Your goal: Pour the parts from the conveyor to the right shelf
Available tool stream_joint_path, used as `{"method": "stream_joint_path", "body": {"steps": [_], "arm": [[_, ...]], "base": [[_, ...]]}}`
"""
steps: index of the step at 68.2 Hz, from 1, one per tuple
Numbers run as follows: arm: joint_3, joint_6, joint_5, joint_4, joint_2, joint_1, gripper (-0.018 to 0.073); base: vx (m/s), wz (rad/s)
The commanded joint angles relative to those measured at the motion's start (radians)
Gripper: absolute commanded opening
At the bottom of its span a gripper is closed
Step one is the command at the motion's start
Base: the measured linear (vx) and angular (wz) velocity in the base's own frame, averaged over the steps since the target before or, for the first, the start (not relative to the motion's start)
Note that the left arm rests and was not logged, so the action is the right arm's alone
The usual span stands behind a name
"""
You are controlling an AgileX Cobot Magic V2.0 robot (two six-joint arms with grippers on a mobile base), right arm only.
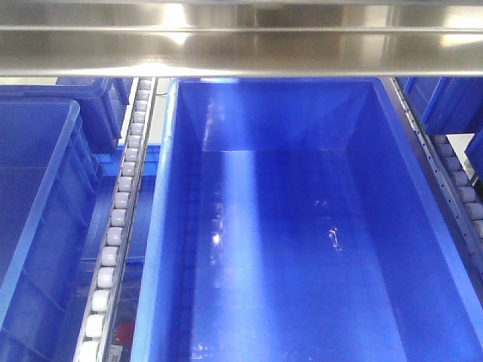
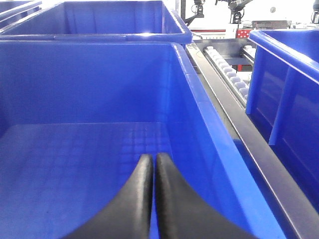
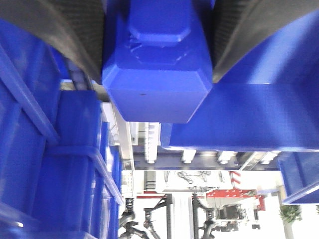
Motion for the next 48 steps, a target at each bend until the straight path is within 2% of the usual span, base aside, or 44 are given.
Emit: {"method": "stream_joint_path", "body": {"steps": [1, 23, 48], "arm": [[-0.089, -0.008, -0.040, 0.002, 0.066, 0.049, -0.0008], [-0.228, -0.009, 0.024, 0.003, 0.329, 0.215, -0.0004], [-0.324, -0.026, 0.024, 0.000, 0.615, 0.393, 0.0001]], "base": [[0.00, 0.00], [0.00, 0.00], [0.00, 0.00]]}}
